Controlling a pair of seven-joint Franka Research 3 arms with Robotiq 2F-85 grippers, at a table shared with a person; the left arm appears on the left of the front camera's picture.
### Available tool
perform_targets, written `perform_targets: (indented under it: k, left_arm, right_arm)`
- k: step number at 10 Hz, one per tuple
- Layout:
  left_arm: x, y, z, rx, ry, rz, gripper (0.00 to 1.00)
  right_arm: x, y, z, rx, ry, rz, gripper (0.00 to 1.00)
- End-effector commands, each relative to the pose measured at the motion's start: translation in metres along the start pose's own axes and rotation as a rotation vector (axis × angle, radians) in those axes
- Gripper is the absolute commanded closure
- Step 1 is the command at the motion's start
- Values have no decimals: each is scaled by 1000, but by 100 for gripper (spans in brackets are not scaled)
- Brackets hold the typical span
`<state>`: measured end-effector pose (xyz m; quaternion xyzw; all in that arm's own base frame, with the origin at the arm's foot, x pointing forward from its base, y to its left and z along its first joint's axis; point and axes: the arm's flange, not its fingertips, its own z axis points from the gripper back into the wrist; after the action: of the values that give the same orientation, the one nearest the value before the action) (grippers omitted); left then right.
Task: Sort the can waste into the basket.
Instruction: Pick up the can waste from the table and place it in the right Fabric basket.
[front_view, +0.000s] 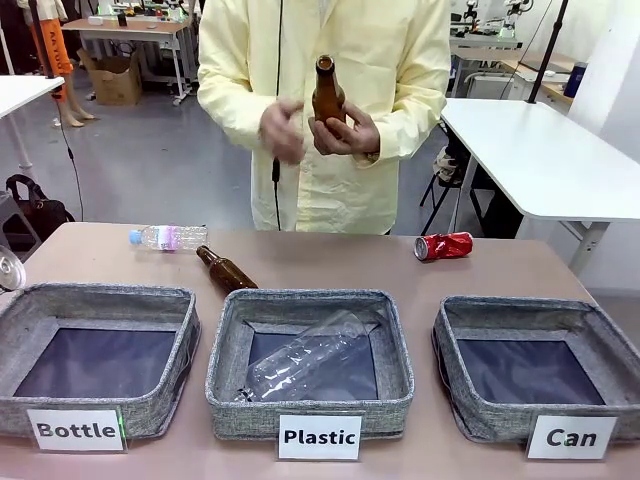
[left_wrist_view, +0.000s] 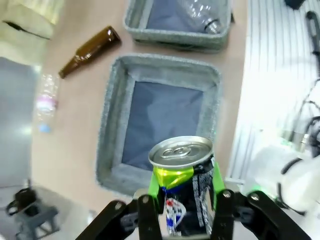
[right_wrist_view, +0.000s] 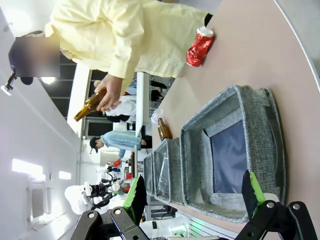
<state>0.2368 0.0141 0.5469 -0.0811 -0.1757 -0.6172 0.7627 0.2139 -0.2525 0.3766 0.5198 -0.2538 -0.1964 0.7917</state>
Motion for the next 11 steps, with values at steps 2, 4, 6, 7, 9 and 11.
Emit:
perform_targets:
  k: [2,4,6,7,9,11]
  left_arm:
    - [3,-2,-7,-64,42,-15,100]
    - [3,-2,-7,-64,42,-15,100]
    - [7,7,4,-31,0,-73,56]
    - [-3,15,26,-28,-31,-113,56]
    - [-48,17,81,31,-101,-198,56]
    - [-110,19,123,126,-143,-182,56]
  right_arm:
    - [2,1,0,19,-14,24,0]
    - [2,1,0,19,-14,24,0]
    - [2,1,0,19,-14,24,0]
    - [2,1,0,19,-14,24,0]
    - [2,1,0,19,-14,24,0]
    - [2,1,0,19,-14,24,0]
